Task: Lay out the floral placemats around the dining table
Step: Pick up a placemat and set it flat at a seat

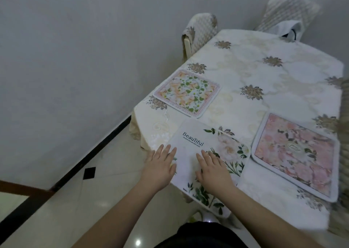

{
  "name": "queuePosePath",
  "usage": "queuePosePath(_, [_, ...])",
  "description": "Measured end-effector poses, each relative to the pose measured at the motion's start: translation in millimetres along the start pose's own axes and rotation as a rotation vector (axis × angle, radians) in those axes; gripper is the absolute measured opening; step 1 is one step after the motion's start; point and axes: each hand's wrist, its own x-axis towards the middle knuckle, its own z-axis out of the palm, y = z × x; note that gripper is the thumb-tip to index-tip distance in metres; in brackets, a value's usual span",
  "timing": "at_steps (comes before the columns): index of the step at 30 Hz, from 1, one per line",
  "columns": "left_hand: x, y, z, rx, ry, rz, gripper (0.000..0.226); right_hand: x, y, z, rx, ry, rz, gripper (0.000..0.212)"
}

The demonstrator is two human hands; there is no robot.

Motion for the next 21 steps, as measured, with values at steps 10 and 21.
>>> queuePosePath(10, [79,10,10,0.059,-0.094,0.121,0.061,23,42,22,0.165,-0.067,0.135,0.063])
queuePosePath(21, [119,5,36,0.127,-0.197,0.414,0.067,13,47,43,0.18,-0.002,0.337,0.064])
